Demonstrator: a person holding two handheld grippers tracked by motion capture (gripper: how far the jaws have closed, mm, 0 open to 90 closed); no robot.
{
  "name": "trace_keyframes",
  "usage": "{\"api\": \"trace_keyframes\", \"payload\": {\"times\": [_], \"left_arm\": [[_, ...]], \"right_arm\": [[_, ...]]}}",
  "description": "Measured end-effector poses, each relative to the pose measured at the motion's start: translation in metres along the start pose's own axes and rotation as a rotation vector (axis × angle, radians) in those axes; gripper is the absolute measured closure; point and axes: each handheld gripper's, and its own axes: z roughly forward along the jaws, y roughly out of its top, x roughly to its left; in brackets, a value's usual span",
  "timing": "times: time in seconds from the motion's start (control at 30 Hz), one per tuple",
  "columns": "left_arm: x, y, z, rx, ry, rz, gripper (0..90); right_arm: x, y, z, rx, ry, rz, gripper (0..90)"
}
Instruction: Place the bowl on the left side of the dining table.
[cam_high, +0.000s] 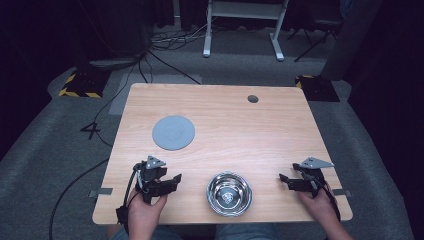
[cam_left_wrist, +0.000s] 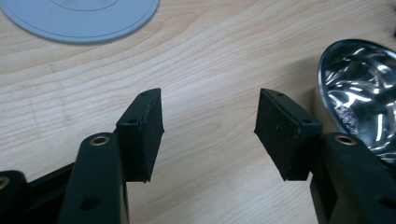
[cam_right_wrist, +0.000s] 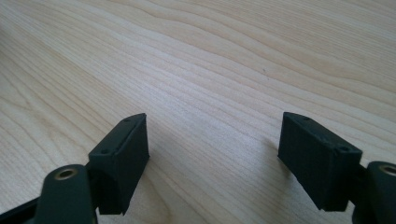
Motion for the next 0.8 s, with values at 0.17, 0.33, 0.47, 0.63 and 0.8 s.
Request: {"api": "trace_keyframes", "payload": {"times": [0.17,0.33,0.47,0.63,0.8], "left_arm": [[-0.009,0.007,-0.004,-0.006,-0.013,0.002,41.9],[-0.024,0.014,-0.001,0.011,-0.018,0.048,41.9],[-0.035,0.023,0.006,0.02,-0.044,0.064,41.8],[-0.057,0.031,0.019,0.049,-0.073,0.104,41.8],[-0.069,0.036,0.026,0.06,-0.112,0.127,41.3]], "right_arm": [[0.0,0.0,0.0,0.0,0.0,0.001,24.3],[0.0,0.0,0.0,0.001,0.0,0.001,24.2],[0.0,0.0,0.0,0.0,0.0,0.001,24.3],[0.0,0.0,0.0,0.001,0.0,0.001,24.3],[0.0,0.0,0.0,0.001,0.0,0.001,24.3]]}}
